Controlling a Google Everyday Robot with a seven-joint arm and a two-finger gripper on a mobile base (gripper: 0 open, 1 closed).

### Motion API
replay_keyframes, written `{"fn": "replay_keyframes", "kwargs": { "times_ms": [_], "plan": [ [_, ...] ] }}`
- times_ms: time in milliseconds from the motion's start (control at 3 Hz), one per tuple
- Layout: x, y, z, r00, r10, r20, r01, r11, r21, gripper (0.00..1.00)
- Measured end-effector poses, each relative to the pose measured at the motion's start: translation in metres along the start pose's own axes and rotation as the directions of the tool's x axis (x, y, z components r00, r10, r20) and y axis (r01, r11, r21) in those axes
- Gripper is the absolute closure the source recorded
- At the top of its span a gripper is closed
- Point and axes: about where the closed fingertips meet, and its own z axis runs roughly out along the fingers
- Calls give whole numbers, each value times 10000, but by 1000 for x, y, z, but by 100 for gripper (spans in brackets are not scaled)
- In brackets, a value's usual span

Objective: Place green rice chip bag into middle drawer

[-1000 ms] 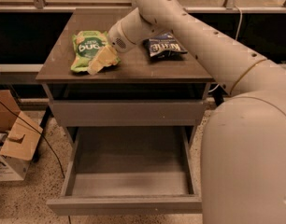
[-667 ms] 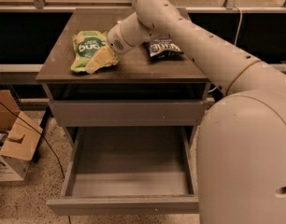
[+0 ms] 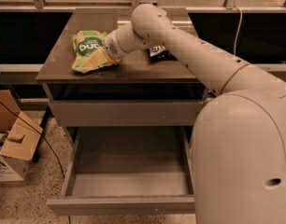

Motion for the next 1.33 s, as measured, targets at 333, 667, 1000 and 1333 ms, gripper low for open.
{"fn": "replay_keyframes", "kwargs": {
  "times_ms": [333,667,1000,1333],
  "plan": [
    [-4,0,9,9994,314,166,-314,9995,29,17],
    [-7,2,13,9988,412,252,-413,9991,29,40],
    [-10,6,12,9987,374,335,-372,9993,-55,72],
    [-11,10,10,9985,347,414,-341,9993,-148,95]
  ]
}}
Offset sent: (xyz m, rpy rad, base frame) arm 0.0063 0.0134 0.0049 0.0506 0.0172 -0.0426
